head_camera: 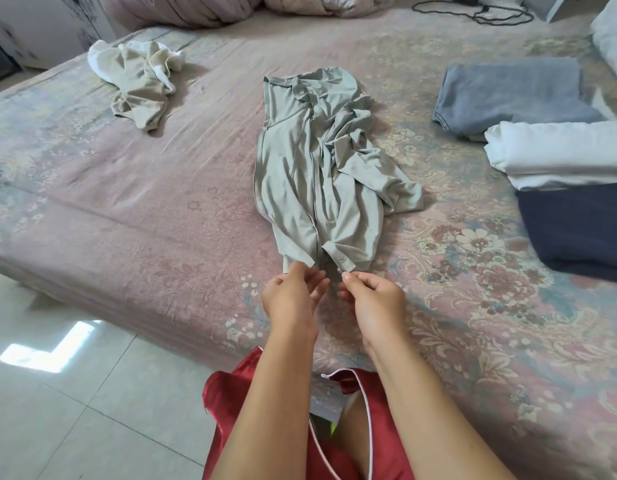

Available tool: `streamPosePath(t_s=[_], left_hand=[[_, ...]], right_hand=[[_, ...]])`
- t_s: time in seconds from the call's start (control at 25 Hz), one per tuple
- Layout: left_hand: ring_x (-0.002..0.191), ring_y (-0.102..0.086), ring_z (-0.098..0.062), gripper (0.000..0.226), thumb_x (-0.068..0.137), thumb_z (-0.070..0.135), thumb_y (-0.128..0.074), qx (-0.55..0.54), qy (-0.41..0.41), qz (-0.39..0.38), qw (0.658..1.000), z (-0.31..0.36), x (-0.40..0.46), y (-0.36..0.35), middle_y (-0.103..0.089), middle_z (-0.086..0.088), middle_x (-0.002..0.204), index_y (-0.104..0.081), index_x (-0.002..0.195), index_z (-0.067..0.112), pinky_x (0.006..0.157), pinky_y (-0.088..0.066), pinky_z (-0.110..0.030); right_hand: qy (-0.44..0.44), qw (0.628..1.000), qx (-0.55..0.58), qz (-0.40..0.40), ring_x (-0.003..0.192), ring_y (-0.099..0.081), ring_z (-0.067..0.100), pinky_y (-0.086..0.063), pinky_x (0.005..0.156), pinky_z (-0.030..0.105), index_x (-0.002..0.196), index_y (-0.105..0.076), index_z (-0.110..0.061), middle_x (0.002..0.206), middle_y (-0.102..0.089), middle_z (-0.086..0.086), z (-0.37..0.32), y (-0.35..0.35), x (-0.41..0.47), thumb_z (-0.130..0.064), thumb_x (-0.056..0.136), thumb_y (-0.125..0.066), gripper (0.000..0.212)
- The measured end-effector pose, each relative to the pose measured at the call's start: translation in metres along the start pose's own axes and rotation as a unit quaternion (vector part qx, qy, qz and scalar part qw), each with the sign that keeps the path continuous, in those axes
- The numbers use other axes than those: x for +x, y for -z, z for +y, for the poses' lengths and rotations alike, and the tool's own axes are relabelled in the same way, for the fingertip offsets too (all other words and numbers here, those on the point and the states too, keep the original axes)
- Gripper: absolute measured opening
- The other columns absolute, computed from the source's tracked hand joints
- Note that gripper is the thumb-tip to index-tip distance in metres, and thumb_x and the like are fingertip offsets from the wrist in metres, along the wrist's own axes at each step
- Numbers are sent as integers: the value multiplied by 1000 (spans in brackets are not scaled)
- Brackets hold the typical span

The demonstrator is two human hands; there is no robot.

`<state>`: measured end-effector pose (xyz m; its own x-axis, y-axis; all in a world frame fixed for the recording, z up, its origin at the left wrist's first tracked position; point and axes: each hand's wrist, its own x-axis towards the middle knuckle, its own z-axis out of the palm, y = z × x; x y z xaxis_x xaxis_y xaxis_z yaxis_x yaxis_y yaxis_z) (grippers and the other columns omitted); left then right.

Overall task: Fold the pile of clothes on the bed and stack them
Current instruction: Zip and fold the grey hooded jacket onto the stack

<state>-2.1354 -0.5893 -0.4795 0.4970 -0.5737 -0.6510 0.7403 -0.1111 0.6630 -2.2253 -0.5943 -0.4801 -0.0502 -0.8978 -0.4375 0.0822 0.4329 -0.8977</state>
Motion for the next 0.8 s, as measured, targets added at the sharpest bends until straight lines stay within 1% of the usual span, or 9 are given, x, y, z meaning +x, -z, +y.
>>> streamPosePath(t_s=[0.08, 0.16, 0.28, 0.32, 0.4, 0.48, 0.56, 0.68, 0.8], left_hand=[[64, -61, -18, 3, 91, -1, -51, 1, 51, -24, 998, 0, -3, -3, -58, -13, 76, -54, 91, -3, 49, -53, -20], [70, -58, -16, 12, 94, 4, -52, 14, 97, -43, 994, 4, -2, -6, -59, -9, 79, -54, 82, 0, 54, -52, -20], [72, -57, -13, 15, 95, 14, -56, 36, 116, -41, 992, 9, 3, -8, -61, -5, 79, -56, 82, 6, 54, -48, -19], [69, -57, -12, 16, 94, 14, -58, 38, 126, -38, 991, 9, 3, -7, -62, -4, 73, -56, 80, 6, 51, -48, -18], [53, -52, -7, 17, 91, 13, -62, 52, 147, -45, 987, 11, 2, -8, -61, 1, 59, -58, 75, 8, 39, -42, -15], [39, -44, -2, 15, 89, 14, -65, 65, 148, -67, 985, 15, -2, -8, -60, 5, 60, -59, 75, 10, 36, -35, -14], [40, -45, -1, 10, 87, 14, -67, 83, 101, -91, 987, 18, -12, -4, -61, 5, 64, -62, 79, 11, 39, -36, -14], [50, -52, -3, 6, 82, 11, -72, 134, -44, -67, 988, 7, -33, 8, -63, 4, 61, -66, 80, 11, 46, -39, -17], [50, -51, -8, 12, 81, 12, -74, 137, -104, -46, 984, -3, -46, 6, -60, 1, 57, -66, 73, 8, 47, -40, -19]], right_hand=[[-15, 999, 27, -13, 52, -58, 3, -49, 57, 14, 73, -67, -12, 64, -65, 0, -1, 0, 0, -6, 89, -62, 18], [-5, 1000, 7, -19, 51, -57, 3, -47, 54, 11, 75, -68, -9, 65, -65, 1, 0, 0, -2, -4, 90, -61, 17], [9, 999, -24, -19, 50, -56, 3, -47, 55, 11, 84, -68, -3, 66, -64, 3, 0, 1, -1, -4, 90, -60, 10], [11, 999, -28, -18, 50, -56, 3, -47, 55, 10, 85, -68, -3, 67, -64, 3, 0, 2, 0, -5, 90, -60, 10], [14, 999, -27, -14, 48, -55, 1, -47, 54, 10, 87, -69, -1, 66, -63, 3, -1, 3, 0, -5, 90, -61, 9], [10, 1000, -9, -9, 49, -56, 2, -47, 54, 12, 88, -70, -2, 66, -64, 2, -3, 3, -3, -8, 90, -62, 10], [-31, 998, 52, -12, 53, -58, 5, -47, 52, 17, 86, -71, -7, 65, -66, 2, -4, 5, -9, -12, 89, -65, 8], [-155, 964, 206, -60, 57, -56, 9, -44, 50, 21, 85, -69, -8, 66, -64, 2, -6, 8, -21, -12, 87, -66, 6], [-190, 937, 279, -93, 59, -59, 9, -48, 53, 19, 84, -68, -6, 69, -66, 4, -5, 8, -27, -11, 88, -62, 9]])
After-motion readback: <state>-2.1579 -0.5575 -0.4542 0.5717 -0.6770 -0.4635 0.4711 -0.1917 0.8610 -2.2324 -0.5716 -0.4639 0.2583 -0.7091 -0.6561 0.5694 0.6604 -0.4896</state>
